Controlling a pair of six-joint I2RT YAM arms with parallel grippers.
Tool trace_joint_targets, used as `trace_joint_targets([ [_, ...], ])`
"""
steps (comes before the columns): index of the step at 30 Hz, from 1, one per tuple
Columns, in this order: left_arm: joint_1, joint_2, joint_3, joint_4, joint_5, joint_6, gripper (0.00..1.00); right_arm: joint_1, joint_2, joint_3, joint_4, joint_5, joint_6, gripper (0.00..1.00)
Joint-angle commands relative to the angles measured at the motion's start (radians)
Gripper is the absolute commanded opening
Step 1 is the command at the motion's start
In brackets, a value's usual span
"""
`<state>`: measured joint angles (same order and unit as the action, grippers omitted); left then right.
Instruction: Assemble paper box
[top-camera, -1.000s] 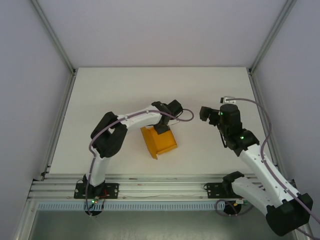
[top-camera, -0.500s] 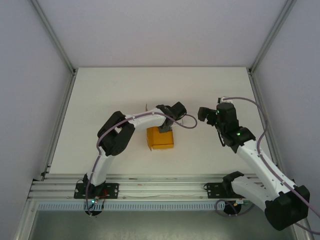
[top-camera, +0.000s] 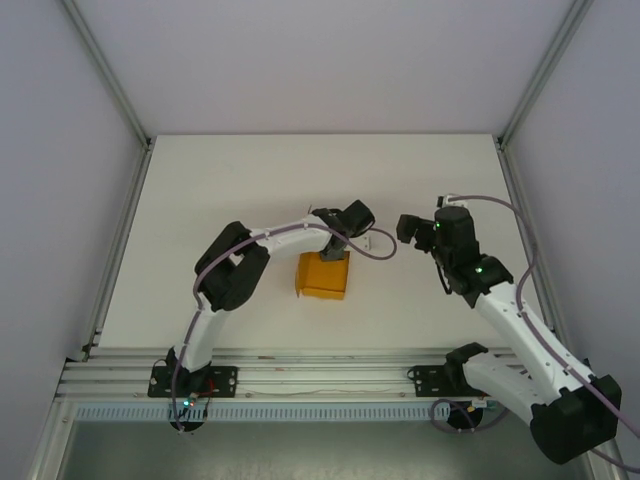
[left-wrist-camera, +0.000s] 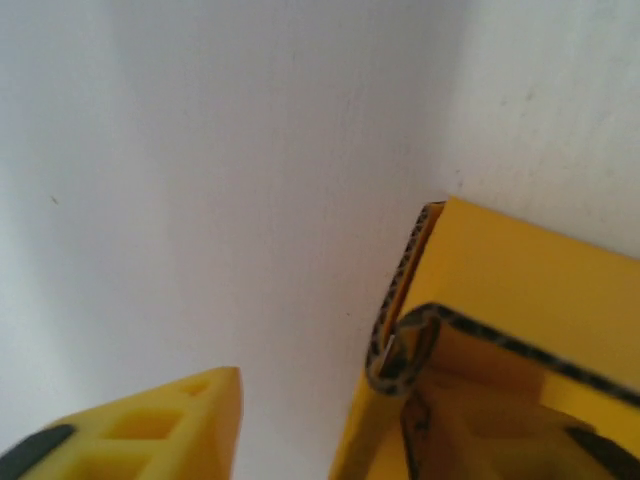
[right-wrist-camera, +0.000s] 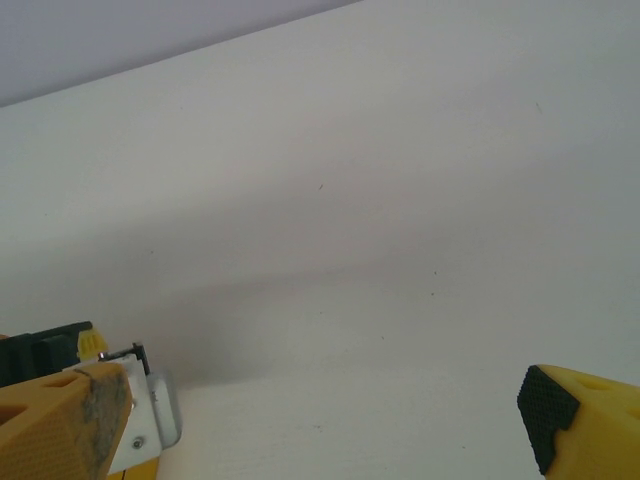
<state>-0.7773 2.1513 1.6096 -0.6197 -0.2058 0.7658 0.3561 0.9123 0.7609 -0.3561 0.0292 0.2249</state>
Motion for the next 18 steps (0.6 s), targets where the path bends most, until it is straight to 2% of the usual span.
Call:
trace_joint_targets([
  [1,-0.001,-0.076,0.037,-0.069,0.033,0.019,0.74,-0.009,-0.038,-0.006,-0.026,0.0,-0.005,1.0],
  [4,-0.003,-0.137,0.043,-0.096,0.042,0.028,0.97,-0.007,-0.055,-0.005,-0.034,-0.011,-0.019,1.0],
  [5,-0.002,-0.159,0.043,-0.101,0.046,0.028,1.0,-0.008,-0.056,-0.002,-0.036,-0.009,-0.023,1.0],
  [9,-0.002,-0.237,0.03,-0.075,0.061,0.009,1.0,-0.008,-0.044,0.016,-0.036,-0.014,-0.063,1.0],
  [14,0.012,-0.419,-0.036,0.068,0.133,-0.103,1.0,-0.015,0.029,0.064,-0.027,-0.073,-0.157,1.0],
  [16,0.02,-0.505,-0.116,0.191,0.116,-0.156,1.0,-0.016,0.078,0.085,-0.015,-0.159,-0.245,1.0],
  [18,0.045,-0.585,-0.21,0.349,0.018,-0.257,1.0,-0.017,0.147,0.107,-0.001,-0.295,-0.361,0.99],
])
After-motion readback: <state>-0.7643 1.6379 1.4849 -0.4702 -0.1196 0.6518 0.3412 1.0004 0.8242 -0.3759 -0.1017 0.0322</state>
